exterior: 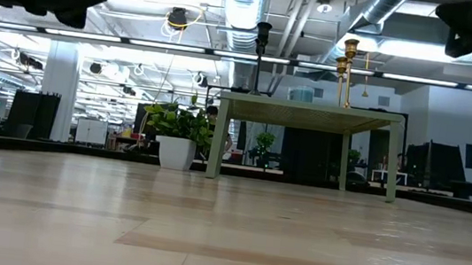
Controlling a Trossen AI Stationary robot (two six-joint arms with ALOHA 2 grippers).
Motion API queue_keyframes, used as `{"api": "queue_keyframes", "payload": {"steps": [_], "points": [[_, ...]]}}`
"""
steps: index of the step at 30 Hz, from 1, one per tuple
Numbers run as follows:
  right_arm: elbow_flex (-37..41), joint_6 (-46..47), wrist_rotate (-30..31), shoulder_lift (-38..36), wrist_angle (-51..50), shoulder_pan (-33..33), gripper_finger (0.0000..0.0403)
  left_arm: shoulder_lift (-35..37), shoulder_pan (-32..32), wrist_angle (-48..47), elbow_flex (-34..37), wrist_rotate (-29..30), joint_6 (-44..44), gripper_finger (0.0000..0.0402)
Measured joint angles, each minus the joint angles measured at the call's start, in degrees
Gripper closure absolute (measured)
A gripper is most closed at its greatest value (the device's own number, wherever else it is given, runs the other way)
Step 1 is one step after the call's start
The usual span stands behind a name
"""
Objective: Pick & Place candle stick holders
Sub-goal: Return to Home Position
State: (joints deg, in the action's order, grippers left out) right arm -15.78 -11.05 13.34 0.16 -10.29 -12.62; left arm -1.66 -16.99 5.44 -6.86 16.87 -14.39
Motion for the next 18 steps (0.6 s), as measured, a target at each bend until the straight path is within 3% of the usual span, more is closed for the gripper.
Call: {"api": "queue_keyframes", "payload": {"steps": [18], "points": [[1.4, 0.6, 0.2, 0.0, 0.6, 0.0, 0.0403, 1.6, 0.0, -5.0, -1.0, -1.6, 0.7, 0.0396]]}}
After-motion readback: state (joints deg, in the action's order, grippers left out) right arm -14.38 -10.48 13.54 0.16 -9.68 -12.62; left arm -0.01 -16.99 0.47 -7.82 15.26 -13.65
